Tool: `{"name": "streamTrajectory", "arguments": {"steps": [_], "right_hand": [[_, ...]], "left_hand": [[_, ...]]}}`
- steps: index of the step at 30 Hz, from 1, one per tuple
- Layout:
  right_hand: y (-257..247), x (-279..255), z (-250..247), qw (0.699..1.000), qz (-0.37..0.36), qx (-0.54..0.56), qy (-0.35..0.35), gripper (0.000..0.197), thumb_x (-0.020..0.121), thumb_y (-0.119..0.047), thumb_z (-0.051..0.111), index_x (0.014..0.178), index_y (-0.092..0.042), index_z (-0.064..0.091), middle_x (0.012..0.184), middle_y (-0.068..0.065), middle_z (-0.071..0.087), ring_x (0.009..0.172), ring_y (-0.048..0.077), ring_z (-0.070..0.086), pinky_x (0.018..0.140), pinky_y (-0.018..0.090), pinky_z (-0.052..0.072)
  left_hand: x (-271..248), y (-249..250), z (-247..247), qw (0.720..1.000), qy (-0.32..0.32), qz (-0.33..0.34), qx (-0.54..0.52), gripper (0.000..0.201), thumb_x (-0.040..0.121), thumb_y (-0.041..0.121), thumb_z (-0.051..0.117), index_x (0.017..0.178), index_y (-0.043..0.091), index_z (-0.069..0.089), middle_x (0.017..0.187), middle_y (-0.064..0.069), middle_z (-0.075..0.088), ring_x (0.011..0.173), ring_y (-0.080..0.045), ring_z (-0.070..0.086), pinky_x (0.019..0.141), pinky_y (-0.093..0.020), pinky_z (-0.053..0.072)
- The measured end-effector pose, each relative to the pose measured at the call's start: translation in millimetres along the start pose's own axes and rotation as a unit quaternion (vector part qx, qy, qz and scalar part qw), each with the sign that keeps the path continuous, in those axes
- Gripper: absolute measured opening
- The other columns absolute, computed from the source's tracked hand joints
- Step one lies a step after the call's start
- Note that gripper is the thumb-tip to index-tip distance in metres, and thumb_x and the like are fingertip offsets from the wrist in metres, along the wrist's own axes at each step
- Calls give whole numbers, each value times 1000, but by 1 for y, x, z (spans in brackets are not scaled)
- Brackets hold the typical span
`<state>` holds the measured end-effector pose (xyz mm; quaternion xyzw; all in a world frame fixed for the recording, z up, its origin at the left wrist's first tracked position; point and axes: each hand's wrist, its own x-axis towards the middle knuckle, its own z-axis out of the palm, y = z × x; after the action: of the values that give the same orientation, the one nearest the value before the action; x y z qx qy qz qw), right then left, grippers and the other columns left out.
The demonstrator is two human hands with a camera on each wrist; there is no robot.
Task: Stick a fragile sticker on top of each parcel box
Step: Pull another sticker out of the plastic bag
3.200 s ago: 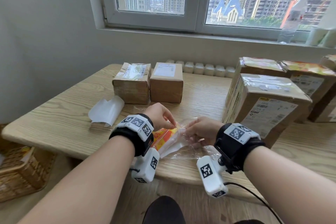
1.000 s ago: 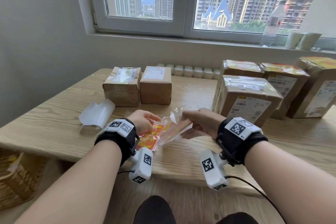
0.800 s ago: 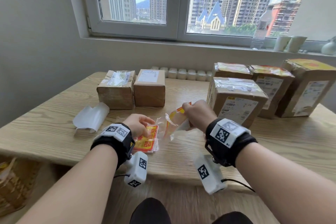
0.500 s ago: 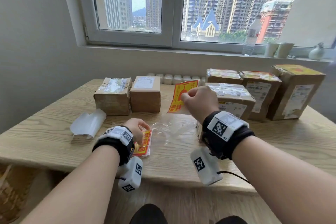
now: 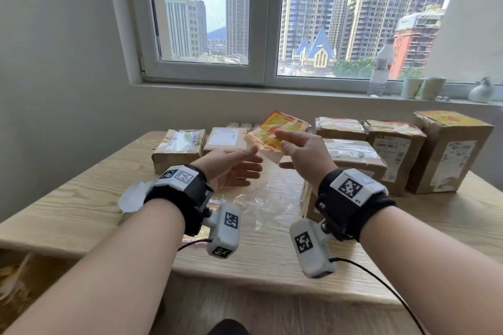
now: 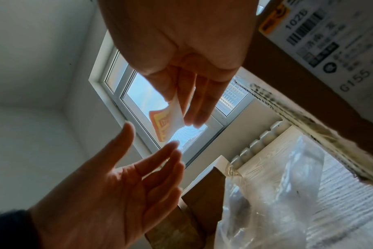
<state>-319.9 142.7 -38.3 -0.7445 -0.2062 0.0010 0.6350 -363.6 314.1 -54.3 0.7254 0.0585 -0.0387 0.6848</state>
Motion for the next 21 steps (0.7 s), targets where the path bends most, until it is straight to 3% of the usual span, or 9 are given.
{"name": "streamTrajectory", "arguments": {"steps": [2, 4, 7, 10, 15, 17, 19, 21], "right_hand": [[2, -1, 3, 1000, -7, -3, -7, 30, 96, -2, 50, 121, -11, 64, 124, 6, 60, 100, 21, 65, 80, 40, 59], [4, -1, 5, 1000, -6, -2, -17, 31, 96, -3, 49, 123, -12, 64, 123, 7, 61, 100, 21, 65, 79, 40, 59], [4, -2, 6, 1000, 3, 11, -23, 31, 97, -5, 48, 125, -12, 62, 122, 8, 62, 102, 21, 65, 78, 39, 59], [3, -2, 6, 1000, 12, 20, -21, 32, 99, -6, 46, 126, -11, 61, 122, 9, 60, 104, 23, 64, 81, 43, 58], [2, -5, 8, 999, 16, 17, -45, 32, 100, -7, 44, 127, -9, 59, 121, 10, 61, 90, 14, 66, 83, 46, 57], [1, -6, 8, 998, 17, 9, -53, 32, 100, -8, 43, 128, -10, 58, 118, 12, 64, 90, 19, 67, 81, 46, 56], [0, -7, 7, 998, 25, 1, -65, 31, 101, -10, 42, 128, -13, 57, 104, 14, 70, 79, 25, 69, 69, 40, 56], [1, -8, 4, 998, 17, -37, -52, 28, 100, -12, 45, 124, -14, 59, 80, 14, 72, 57, 21, 65, 57, 34, 54]], "left_hand": [[3, 1, 4, 999, 4, 3, -34, 48, 80, 51, 57, 101, 8, 63, 94, -7, 71, 87, -19, 68, 87, -34, 53], [5, 2, 7, 998, 14, 9, -55, 42, 84, 45, 59, 103, 7, 62, 96, -9, 70, 87, -19, 68, 84, -33, 55], [4, 1, 6, 996, 11, 26, -82, 18, 89, 18, 62, 103, 7, 63, 96, -9, 70, 86, -18, 68, 83, -32, 54], [3, -1, 3, 996, -27, 32, -78, 29, 86, -7, 54, 113, 3, 63, 95, -9, 70, 86, -18, 68, 83, -30, 54], [5, -1, 5, 994, 10, 52, -100, 18, 89, 7, 59, 105, 8, 66, 90, -6, 73, 77, -14, 71, 81, -30, 54], [6, 0, 6, 993, 19, 60, -98, 15, 88, 7, 60, 102, 8, 67, 89, -6, 73, 75, -14, 71, 77, -29, 55], [6, 1, 6, 993, 36, 65, -97, 14, 90, 7, 58, 102, 7, 66, 89, -8, 72, 72, -15, 71, 72, -28, 57], [5, 3, 5, 993, 56, 69, -82, 12, 93, 8, 54, 102, 6, 63, 91, -10, 71, 72, -16, 71, 75, -31, 56]]}}
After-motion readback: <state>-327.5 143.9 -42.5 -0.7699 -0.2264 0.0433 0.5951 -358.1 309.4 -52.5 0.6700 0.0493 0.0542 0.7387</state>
